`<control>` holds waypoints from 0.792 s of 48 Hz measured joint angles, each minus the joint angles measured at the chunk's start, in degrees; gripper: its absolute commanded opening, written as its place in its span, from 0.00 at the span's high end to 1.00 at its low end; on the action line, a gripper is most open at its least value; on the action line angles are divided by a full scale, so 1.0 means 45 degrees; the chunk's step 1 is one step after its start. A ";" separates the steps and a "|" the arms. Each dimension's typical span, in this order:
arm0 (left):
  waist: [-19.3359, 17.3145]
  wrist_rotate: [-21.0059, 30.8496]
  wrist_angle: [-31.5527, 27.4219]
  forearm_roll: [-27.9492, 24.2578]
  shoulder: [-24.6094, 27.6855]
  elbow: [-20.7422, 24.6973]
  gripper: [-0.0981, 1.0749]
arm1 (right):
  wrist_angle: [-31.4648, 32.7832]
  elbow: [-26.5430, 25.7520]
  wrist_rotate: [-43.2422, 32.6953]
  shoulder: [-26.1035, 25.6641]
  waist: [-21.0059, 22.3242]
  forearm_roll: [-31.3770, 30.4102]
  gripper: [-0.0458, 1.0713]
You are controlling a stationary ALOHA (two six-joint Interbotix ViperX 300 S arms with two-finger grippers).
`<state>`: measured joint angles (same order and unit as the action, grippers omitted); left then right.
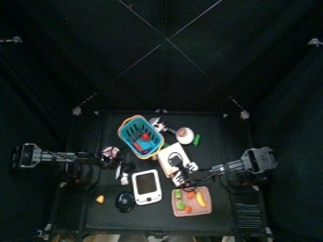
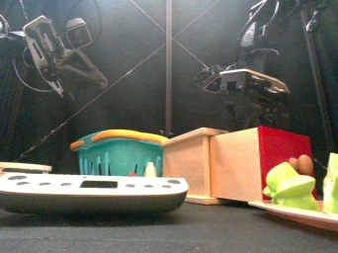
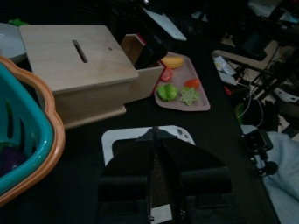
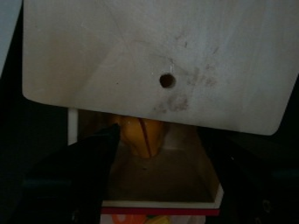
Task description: Grab drawer handle
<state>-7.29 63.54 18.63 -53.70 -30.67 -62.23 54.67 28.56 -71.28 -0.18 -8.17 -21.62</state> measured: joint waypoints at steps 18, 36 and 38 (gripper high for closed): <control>0.0059 0.0020 0.0000 0.0020 0.0117 0.0078 0.48 | 0.0020 0.0117 0.0000 -0.1133 -0.0449 0.0117 0.05; 0.0020 -0.0020 0.0000 0.0547 0.3633 0.3125 0.48 | -0.1367 0.2266 -0.1992 -0.3359 -0.2715 -0.1055 0.05; -0.0020 -0.0020 -0.0020 0.0645 0.4102 0.3379 0.48 | -0.1543 0.2480 -0.2207 -0.3437 -0.3008 -0.1074 0.05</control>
<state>-7.38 63.46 18.54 -50.80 -12.22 -47.02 47.72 39.73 -81.21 -15.64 -21.71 -26.46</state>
